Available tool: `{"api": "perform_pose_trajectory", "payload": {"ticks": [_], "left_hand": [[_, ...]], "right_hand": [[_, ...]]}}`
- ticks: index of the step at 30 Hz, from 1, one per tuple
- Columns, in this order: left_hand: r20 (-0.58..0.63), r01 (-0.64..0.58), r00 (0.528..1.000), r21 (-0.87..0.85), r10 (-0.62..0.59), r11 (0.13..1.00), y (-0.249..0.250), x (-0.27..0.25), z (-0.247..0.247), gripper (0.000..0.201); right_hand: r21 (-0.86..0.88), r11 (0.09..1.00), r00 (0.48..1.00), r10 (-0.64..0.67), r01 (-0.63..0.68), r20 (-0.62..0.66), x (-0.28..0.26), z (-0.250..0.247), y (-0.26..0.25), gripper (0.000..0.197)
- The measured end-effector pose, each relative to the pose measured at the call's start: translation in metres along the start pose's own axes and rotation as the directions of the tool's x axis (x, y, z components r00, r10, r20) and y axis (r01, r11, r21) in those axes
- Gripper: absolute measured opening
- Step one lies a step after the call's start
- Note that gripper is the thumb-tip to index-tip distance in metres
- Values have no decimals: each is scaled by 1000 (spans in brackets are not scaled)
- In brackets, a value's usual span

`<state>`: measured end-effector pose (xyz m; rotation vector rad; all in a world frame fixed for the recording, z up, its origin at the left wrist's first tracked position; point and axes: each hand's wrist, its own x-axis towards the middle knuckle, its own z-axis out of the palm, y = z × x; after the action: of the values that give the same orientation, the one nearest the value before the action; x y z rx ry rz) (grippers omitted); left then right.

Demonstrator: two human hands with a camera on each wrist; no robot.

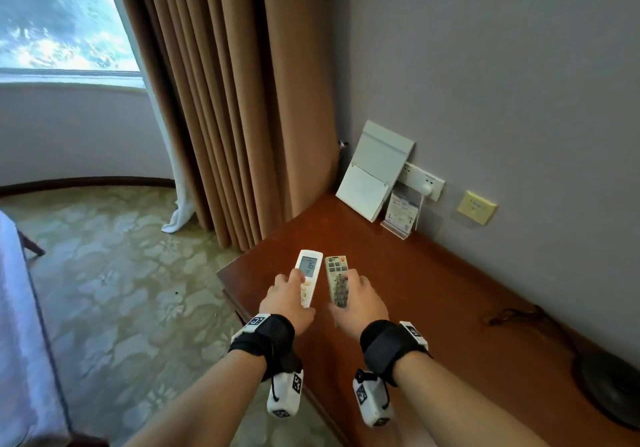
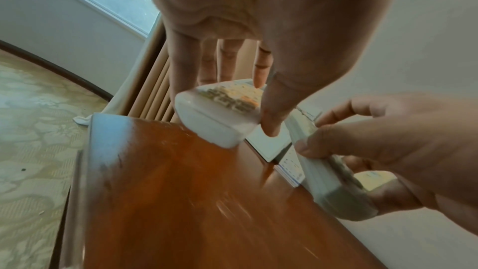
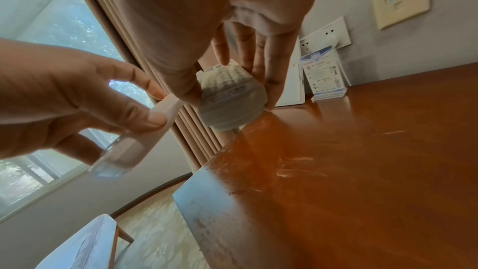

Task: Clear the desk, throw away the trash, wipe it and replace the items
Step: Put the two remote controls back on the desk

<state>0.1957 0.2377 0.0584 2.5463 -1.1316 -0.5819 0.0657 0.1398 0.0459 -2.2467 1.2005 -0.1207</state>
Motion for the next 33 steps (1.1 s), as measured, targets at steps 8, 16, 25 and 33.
{"api": "perform_pose_trajectory", "payload": {"ticks": [8, 16, 25, 33], "left_hand": [[115, -119, 987, 57, 111, 991, -65, 128, -65, 63], [256, -256, 941, 108, 222, 961, -41, 242, -58, 67], [377, -255, 907, 140, 186, 957, -19, 355, -17, 60], [486, -300, 855, 172, 184, 938, -22, 426, 15, 59]], "right_hand": [[25, 985, 982, 174, -173, -74, 98, 21, -68, 57], [123, 929, 923, 363, -348, -127, 183, 26, -59, 56], [216, 842, 853, 518, -495, -63, 284, 65, -35, 58], [263, 721, 750, 662, -641, 15, 340, 106, -30, 59]]}}
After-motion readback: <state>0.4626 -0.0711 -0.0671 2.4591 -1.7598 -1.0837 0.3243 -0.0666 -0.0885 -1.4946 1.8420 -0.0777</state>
